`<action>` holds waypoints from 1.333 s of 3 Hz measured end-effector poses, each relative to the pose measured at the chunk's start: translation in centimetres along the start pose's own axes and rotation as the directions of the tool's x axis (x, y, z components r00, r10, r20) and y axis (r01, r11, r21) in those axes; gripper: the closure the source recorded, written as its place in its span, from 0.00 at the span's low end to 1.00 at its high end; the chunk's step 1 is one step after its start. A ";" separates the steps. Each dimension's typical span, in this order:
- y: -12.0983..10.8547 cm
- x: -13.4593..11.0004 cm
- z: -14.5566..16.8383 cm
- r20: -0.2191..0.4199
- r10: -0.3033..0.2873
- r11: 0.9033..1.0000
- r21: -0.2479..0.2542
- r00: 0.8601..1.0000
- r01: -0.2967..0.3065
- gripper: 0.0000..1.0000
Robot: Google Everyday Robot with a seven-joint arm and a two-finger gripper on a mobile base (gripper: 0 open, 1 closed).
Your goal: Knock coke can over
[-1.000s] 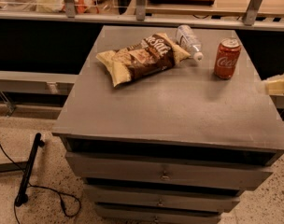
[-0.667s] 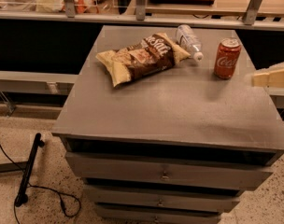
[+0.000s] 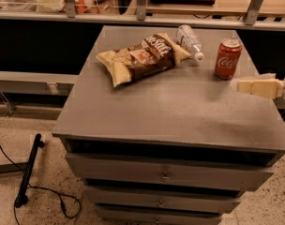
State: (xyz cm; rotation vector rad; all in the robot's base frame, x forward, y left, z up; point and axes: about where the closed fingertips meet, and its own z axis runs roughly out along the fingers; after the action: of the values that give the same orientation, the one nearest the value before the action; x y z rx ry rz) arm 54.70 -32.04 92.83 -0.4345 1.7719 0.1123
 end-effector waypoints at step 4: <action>2.1 0.8 6.4 0.090 0.011 0.996 0.083 0.996 -0.018 0.00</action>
Offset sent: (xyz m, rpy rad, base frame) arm 0.0331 0.0268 -0.0311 0.1060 -0.1166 -0.1441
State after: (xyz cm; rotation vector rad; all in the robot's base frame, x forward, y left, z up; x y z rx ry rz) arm 59.68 -28.36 90.12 -0.3506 1.6853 0.0662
